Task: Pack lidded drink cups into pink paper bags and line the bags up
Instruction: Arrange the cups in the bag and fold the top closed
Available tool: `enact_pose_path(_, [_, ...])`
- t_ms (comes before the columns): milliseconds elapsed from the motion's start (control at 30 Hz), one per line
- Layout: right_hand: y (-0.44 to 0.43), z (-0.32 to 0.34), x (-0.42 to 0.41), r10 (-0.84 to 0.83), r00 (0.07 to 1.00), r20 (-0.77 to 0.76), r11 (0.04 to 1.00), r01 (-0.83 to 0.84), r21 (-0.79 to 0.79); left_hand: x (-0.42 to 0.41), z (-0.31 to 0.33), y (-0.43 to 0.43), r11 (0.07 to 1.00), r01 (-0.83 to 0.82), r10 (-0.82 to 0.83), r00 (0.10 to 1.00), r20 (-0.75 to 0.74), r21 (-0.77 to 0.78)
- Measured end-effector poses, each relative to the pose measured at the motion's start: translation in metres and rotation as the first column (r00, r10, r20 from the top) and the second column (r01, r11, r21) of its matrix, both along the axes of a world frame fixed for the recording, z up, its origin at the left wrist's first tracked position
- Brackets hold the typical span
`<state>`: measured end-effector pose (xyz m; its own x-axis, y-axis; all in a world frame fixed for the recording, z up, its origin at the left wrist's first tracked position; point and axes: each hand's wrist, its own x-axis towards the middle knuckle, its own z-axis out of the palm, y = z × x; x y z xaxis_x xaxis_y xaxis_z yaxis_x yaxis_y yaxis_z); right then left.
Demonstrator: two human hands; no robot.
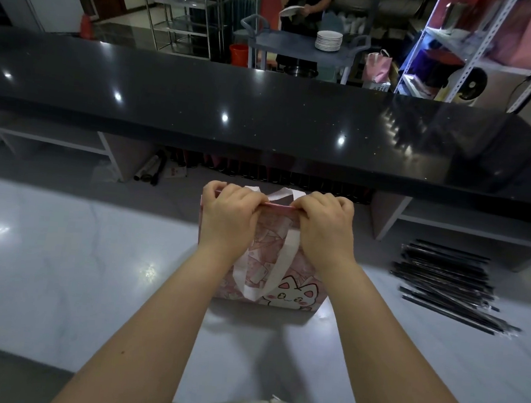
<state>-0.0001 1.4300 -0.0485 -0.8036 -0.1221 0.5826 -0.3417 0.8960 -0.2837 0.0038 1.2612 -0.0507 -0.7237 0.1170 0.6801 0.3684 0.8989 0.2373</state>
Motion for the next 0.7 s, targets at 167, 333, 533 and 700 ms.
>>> enact_pose_path(167, [0.000,0.000,0.002,-0.019,0.998,0.067,1.000,0.019,0.003,0.001,-0.002,-0.002,0.999,-0.040,0.041,0.999,0.025,-0.025])
enact_pose_path(333, [-0.001,-0.001,0.004,-0.004,0.998,0.068,0.999,0.007,-0.039,0.004,-0.001,-0.001,0.998,-0.061,0.062,0.996,0.063,-0.017])
enact_pose_path(533, [0.015,-0.002,0.004,-0.012,1.000,0.023,1.000,0.013,-0.027,0.006,0.002,-0.016,0.998,-0.058,0.058,0.997,0.055,0.002])
enact_pose_path(700, [0.020,-0.003,0.006,-0.019,0.997,0.081,0.999,0.023,-0.048,0.007,0.001,-0.035,0.992,-0.123,0.121,0.987,0.101,0.016])
